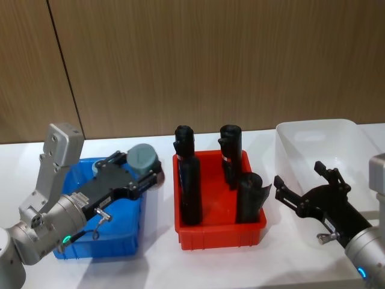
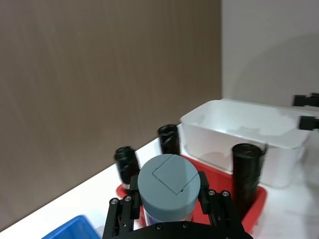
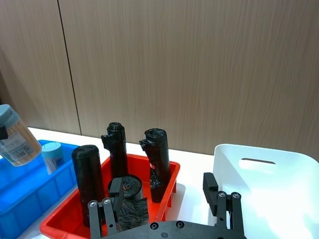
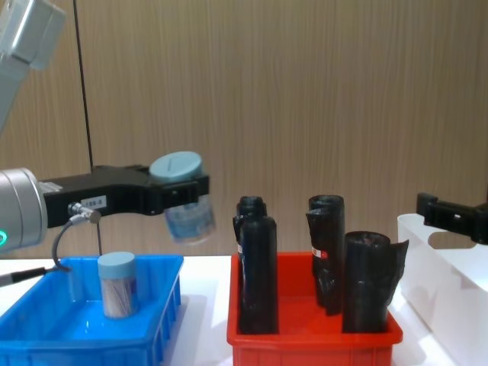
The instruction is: Pick the cotton swabs from the blue box and place them into the white box.
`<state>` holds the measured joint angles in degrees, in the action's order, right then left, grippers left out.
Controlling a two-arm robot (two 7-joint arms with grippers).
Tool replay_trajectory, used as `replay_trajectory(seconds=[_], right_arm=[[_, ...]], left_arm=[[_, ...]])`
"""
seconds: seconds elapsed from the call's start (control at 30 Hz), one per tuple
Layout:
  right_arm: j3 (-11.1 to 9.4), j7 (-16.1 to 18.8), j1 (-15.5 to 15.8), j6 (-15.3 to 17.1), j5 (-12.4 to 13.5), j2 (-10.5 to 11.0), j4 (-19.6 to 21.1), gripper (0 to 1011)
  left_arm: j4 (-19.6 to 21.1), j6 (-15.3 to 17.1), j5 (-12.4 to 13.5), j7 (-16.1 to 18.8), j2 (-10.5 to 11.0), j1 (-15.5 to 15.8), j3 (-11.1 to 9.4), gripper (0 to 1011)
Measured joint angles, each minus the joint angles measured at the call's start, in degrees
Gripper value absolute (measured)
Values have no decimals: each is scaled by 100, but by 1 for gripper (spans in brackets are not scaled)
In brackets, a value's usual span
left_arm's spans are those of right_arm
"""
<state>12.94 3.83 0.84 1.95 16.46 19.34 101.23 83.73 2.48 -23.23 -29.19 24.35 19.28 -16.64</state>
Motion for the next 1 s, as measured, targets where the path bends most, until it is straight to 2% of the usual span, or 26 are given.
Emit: replay_trajectory(seconds=[0.2,0.7,1.0], right_arm=[[0,0,0,0,0,0,0,1002],[0,0,0,0,0,0,0,1002],[0,0,0,0,0,0,0,1001]], left_arm=[[-33,-60,-95,-455,0,54,-23,660],[-376,-110,-409,-1892,-69,254,-140,660],[-494,-44,-538,-2171,-63,267,-177,660]])
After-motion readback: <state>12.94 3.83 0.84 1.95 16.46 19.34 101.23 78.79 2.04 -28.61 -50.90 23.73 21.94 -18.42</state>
